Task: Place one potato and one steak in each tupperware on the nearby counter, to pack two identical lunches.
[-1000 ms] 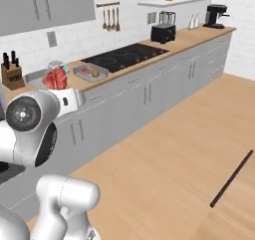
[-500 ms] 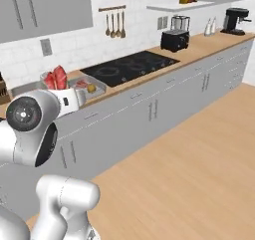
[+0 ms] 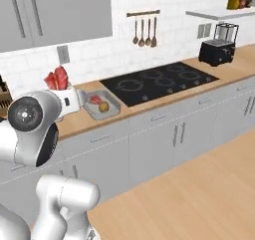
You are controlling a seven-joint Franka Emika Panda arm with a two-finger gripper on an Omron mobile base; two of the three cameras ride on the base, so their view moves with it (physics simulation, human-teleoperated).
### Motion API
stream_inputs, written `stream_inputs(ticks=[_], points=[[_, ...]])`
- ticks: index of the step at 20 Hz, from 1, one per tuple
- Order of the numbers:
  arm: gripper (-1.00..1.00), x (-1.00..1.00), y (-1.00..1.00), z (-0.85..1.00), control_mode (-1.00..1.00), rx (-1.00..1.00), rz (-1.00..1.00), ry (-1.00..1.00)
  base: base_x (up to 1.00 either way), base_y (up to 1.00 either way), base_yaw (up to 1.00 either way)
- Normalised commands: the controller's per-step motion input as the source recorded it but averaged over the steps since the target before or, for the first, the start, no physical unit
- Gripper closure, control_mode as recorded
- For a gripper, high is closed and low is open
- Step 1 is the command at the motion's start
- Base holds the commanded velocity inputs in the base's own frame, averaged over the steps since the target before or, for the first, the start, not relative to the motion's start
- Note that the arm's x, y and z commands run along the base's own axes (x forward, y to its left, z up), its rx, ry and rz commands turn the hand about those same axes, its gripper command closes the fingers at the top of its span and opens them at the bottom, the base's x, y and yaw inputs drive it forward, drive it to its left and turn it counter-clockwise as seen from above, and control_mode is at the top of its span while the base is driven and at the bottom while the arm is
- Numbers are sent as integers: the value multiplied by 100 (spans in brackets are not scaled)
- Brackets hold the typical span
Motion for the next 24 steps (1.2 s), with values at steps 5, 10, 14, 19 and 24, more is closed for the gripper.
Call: stream_inputs(ticks=[5,10,14,19,24], points=[[100,0,0,0,100,0,0,0,34,-19,56],[100,0,0,0,100,0,0,0,53,1,60],[100,0,0,0,100,0,0,0,100,6,23],[100,0,0,0,100,0,0,0,90,-1,1],[100,75,0,-71,-100,-6,1,38,14,0,0]])
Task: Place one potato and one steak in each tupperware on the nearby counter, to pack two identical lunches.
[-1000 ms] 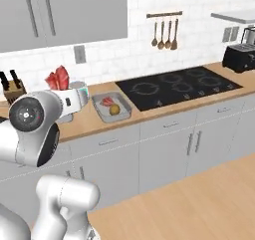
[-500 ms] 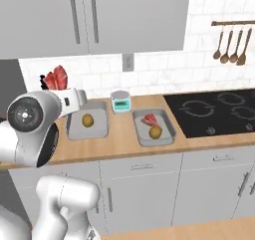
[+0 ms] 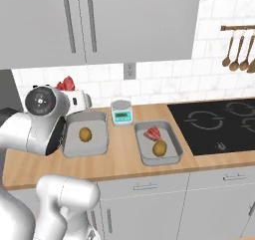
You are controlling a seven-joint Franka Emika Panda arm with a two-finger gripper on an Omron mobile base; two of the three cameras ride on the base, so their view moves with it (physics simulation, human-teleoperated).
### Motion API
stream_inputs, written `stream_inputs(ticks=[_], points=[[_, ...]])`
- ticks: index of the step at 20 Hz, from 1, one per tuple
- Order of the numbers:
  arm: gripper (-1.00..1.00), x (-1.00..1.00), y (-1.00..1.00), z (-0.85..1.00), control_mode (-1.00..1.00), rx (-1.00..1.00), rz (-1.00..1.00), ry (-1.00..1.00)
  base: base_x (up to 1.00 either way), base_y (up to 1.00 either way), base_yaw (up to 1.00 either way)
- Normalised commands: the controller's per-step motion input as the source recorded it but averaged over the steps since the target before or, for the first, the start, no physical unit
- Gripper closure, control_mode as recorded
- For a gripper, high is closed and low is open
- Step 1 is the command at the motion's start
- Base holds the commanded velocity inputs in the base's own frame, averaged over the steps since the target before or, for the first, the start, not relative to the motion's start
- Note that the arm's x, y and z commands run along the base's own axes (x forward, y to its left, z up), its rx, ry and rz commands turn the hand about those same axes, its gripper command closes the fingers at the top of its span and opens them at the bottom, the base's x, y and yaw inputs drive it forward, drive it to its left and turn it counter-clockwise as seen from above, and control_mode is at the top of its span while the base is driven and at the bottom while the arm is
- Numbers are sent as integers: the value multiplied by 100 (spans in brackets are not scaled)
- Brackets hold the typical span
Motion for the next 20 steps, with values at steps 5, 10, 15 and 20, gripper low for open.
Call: stream_inputs(ticks=[5,10,15,20], points=[[100,100,49,-98,-100,-10,0,53,0,0,0],[100,100,73,-80,-100,-7,0,48,0,0,0],[100,100,22,-94,-100,0,0,20,0,0,0],[100,100,29,-77,-100,-2,0,7,0,0,0]])
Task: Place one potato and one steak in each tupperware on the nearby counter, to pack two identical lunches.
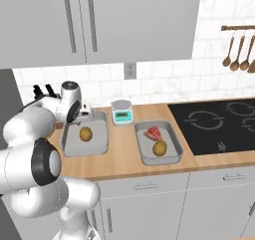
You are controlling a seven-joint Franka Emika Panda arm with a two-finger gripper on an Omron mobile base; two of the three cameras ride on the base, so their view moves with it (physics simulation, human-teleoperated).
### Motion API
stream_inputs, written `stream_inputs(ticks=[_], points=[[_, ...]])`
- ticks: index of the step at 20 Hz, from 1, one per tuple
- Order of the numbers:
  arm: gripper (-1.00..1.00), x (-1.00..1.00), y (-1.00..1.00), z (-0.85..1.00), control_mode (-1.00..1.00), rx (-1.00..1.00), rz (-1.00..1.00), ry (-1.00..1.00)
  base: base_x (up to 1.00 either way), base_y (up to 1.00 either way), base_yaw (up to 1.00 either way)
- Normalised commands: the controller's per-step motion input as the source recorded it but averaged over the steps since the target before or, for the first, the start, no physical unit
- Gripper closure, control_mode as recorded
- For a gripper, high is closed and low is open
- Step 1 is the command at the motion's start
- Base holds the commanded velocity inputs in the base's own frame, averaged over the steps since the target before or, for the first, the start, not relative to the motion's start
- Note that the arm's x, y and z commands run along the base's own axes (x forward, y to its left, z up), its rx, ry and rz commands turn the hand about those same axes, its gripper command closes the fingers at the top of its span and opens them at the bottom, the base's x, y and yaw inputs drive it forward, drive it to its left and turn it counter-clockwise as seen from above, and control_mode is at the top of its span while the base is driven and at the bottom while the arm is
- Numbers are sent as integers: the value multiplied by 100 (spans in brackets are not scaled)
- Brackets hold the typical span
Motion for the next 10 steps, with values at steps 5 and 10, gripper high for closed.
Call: stream_inputs(ticks=[5,10], points=[[-100,87,36,-62,-100,-5,0,9,0,0,0],[-100,3,-7,0,-100,0,0,0,0,0,0]])
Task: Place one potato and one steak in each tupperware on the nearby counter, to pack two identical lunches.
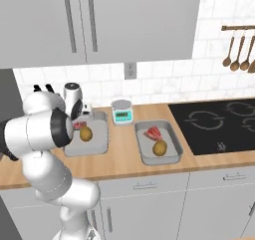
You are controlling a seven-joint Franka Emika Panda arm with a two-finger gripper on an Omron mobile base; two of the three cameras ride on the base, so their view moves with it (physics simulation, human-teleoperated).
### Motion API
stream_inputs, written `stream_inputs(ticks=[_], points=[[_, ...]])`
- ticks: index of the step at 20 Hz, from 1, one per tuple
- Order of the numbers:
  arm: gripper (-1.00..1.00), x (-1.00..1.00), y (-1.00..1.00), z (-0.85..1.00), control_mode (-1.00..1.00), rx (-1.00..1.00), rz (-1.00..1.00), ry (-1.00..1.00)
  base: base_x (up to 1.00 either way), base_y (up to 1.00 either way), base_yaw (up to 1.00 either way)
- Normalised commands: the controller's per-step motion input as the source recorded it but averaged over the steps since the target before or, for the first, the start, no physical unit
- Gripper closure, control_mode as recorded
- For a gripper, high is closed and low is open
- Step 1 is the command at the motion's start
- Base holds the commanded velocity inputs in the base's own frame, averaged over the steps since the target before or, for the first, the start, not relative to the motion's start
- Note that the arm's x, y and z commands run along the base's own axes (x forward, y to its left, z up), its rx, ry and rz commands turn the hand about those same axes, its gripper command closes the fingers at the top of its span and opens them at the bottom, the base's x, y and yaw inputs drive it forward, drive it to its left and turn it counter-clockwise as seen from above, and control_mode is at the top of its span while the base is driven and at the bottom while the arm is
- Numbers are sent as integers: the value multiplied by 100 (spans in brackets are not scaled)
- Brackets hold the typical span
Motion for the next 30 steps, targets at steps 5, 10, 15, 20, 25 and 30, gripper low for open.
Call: stream_inputs(ticks=[5,10,15,20,25,30], points=[[-100,-13,-5,23,-100,2,0,0,0,0,0],[-100,-98,-76,77,-100,22,0,-30,0,0,0],[-100,-100,-100,77,-100,34,0,-50,0,0,0],[-100,-100,-100,99,-100,29,0,-59,0,0,0],[-100,-100,-81,100,-100,23,0,-69,0,0,0],[-100,-14,-8,14,-100,3,-1,-16,0,0,0]])
